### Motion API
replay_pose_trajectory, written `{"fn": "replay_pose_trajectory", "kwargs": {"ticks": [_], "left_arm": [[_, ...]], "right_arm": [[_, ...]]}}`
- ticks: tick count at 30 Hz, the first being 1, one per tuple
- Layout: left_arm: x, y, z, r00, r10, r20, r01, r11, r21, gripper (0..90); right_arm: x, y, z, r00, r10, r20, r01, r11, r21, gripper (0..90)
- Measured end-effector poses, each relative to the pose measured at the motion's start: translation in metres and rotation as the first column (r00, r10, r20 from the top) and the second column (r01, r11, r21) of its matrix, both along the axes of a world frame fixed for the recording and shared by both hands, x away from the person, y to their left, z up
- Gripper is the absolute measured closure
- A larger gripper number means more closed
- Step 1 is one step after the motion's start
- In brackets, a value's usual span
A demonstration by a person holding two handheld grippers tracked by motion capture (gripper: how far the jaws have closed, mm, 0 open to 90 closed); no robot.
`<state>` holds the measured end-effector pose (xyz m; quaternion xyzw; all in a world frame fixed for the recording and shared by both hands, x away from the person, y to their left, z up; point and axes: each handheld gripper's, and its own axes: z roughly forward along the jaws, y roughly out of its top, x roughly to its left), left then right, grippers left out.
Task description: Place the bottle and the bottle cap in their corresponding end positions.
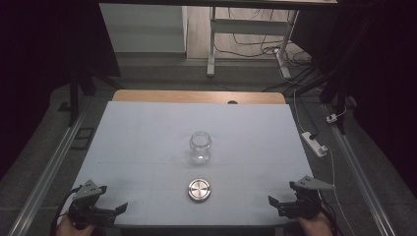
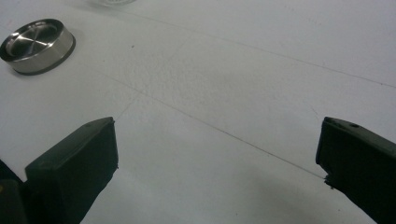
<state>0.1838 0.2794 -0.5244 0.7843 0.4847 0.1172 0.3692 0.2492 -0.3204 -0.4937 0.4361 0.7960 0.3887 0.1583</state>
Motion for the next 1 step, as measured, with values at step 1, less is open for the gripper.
{"fn": "replay_pose_trajectory", "kwargs": {"ticks": [1], "left_arm": [[0.0005,-0.0003,-0.0003,1.0,-0.002,-0.005,0.002,1.0,0.002,0.6]], "right_arm": [[0.0002,0.0002,-0.0002,1.0,0.002,0.003,-0.002,1.0,-0.002,0.0]]}}
